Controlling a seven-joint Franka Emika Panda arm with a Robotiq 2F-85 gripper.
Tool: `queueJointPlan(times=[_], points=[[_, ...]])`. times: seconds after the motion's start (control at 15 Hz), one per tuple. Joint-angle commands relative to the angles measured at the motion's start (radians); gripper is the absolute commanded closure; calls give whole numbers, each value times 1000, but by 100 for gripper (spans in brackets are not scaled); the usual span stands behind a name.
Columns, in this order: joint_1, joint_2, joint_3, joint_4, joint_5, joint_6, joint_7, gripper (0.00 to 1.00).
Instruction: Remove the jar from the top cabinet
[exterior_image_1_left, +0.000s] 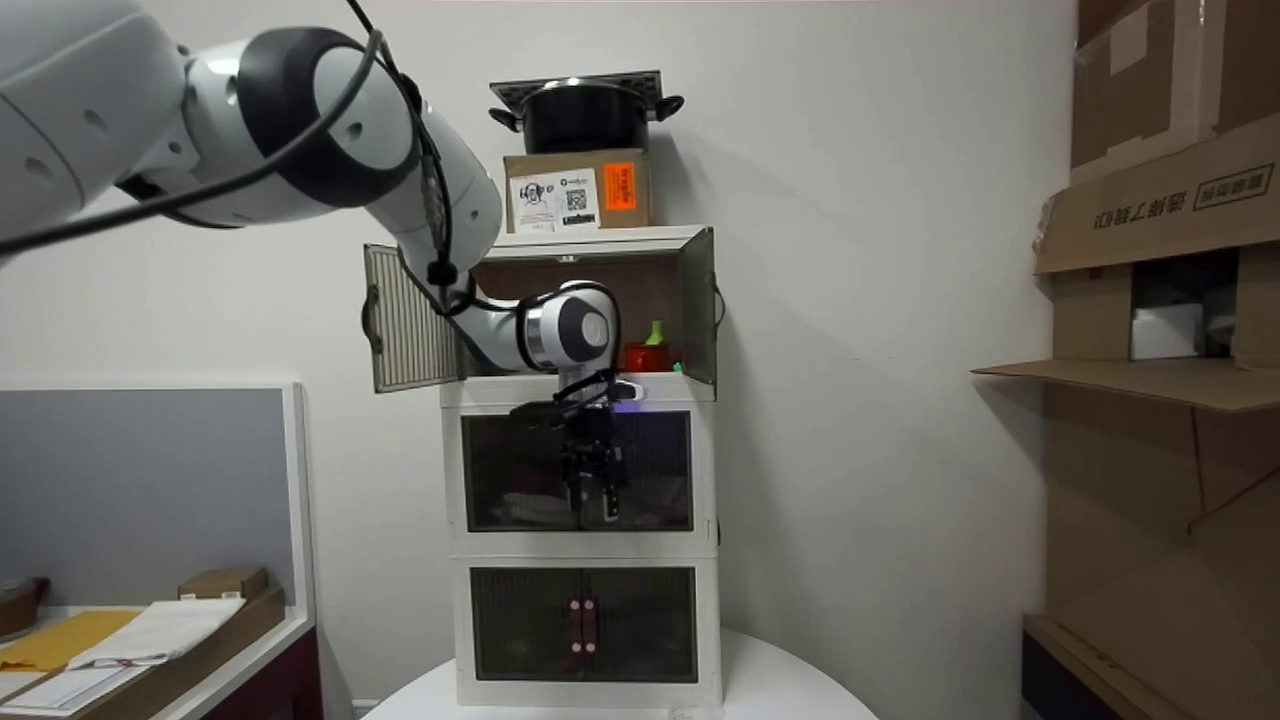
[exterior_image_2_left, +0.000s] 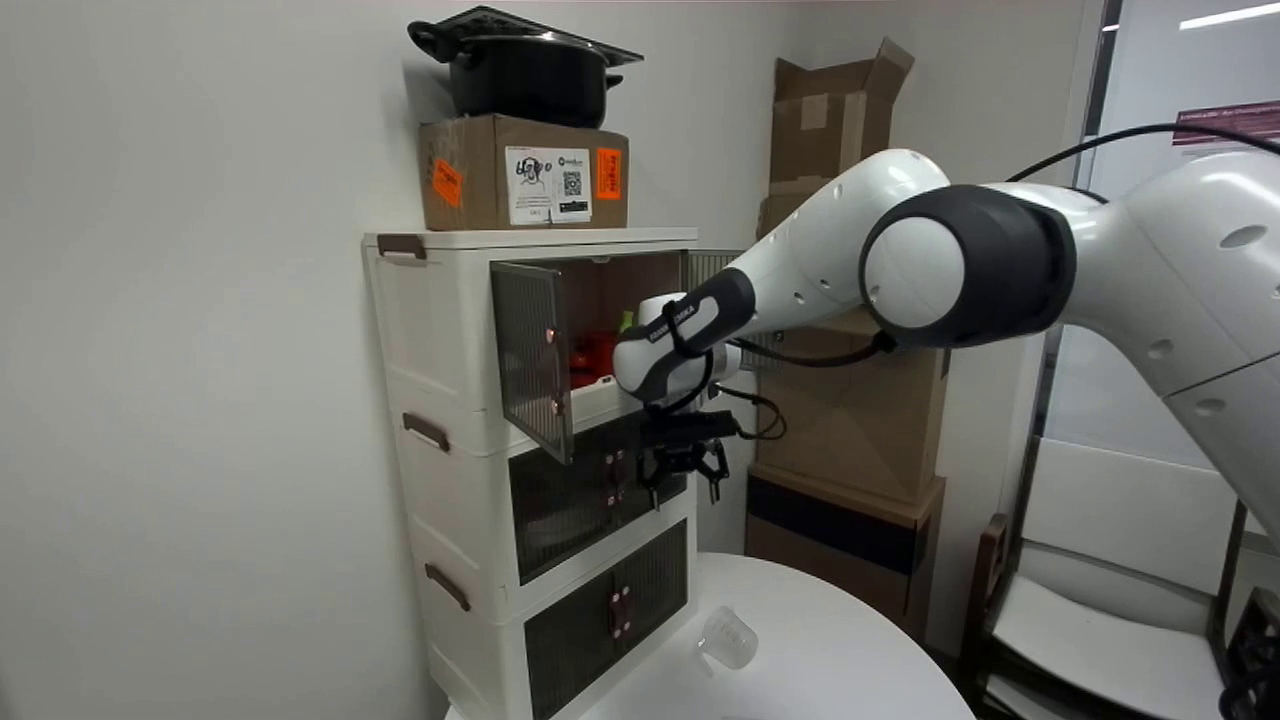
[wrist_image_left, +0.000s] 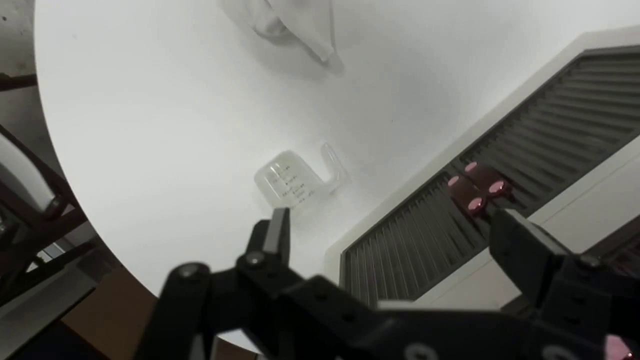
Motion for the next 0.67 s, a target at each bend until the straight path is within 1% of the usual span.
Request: queueJointPlan(times=[0.0, 0.13, 0.27, 0.4, 0.53, 0.6], points=[[32, -142, -47, -148, -29, -36, -40, 0], [54, -227, -68, -254, -84, 29, -23, 0], [65, -324, -68, -353, -117, 130, -16, 0], [47, -418, -41, -448, -70, 229, -35, 0], [14, -522, 0, -544, 46, 288, -99, 0], [1, -572, 16, -591, 108, 301, -142, 0]])
